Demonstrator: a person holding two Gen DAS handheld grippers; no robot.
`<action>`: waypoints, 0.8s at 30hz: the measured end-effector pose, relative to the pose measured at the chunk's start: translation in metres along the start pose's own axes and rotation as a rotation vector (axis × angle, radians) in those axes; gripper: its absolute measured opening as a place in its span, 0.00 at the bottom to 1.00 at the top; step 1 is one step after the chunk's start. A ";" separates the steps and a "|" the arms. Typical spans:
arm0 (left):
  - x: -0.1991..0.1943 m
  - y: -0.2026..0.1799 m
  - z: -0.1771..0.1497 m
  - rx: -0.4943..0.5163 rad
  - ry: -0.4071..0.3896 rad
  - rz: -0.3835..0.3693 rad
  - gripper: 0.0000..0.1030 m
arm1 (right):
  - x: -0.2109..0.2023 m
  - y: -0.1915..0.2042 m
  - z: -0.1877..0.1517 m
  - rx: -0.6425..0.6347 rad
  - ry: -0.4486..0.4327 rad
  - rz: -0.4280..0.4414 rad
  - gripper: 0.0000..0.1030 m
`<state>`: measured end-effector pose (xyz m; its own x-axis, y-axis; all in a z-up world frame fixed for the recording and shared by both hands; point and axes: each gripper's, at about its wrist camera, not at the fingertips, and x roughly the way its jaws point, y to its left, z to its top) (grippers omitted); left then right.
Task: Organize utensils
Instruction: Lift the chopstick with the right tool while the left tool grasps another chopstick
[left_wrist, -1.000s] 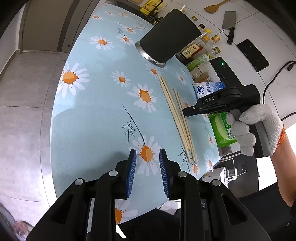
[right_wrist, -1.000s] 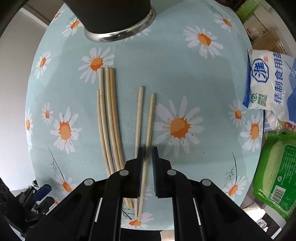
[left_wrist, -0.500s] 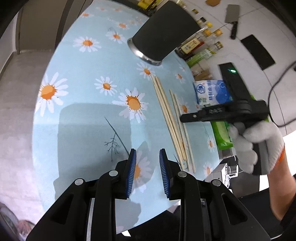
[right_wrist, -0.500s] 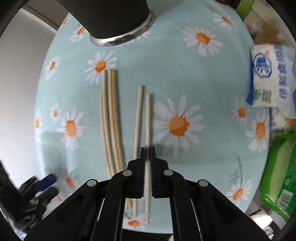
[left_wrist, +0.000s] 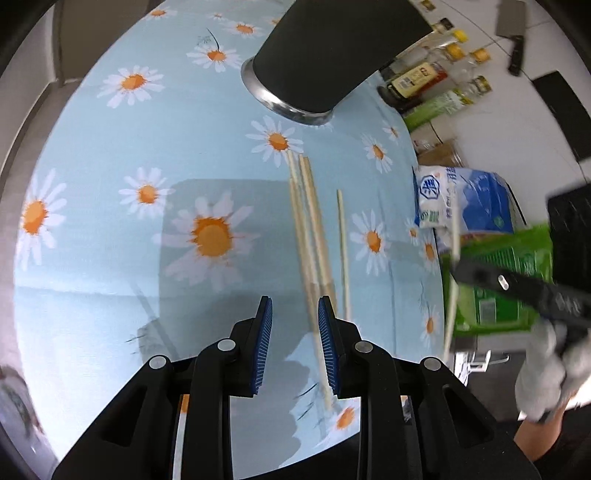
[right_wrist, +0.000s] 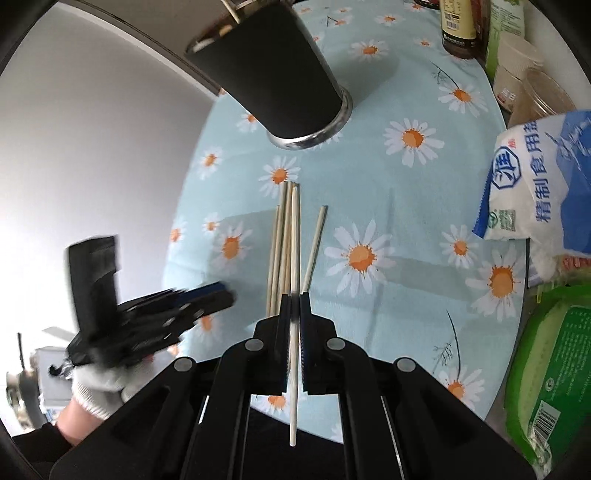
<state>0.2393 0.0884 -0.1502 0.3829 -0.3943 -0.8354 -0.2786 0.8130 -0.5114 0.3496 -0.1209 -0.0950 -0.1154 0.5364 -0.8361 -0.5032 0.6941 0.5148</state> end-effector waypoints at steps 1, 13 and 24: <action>0.002 -0.003 0.002 -0.006 0.000 0.006 0.24 | -0.007 -0.007 -0.003 0.003 -0.015 0.015 0.05; 0.031 -0.024 0.017 -0.009 0.016 0.269 0.22 | -0.043 -0.009 -0.012 -0.006 -0.063 0.207 0.05; 0.038 -0.034 0.021 0.000 0.063 0.361 0.22 | -0.046 -0.017 -0.010 -0.019 -0.045 0.274 0.05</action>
<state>0.2817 0.0545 -0.1601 0.2050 -0.1078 -0.9728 -0.3857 0.9046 -0.1815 0.3547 -0.1621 -0.0666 -0.2116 0.7239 -0.6567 -0.4748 0.5111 0.7164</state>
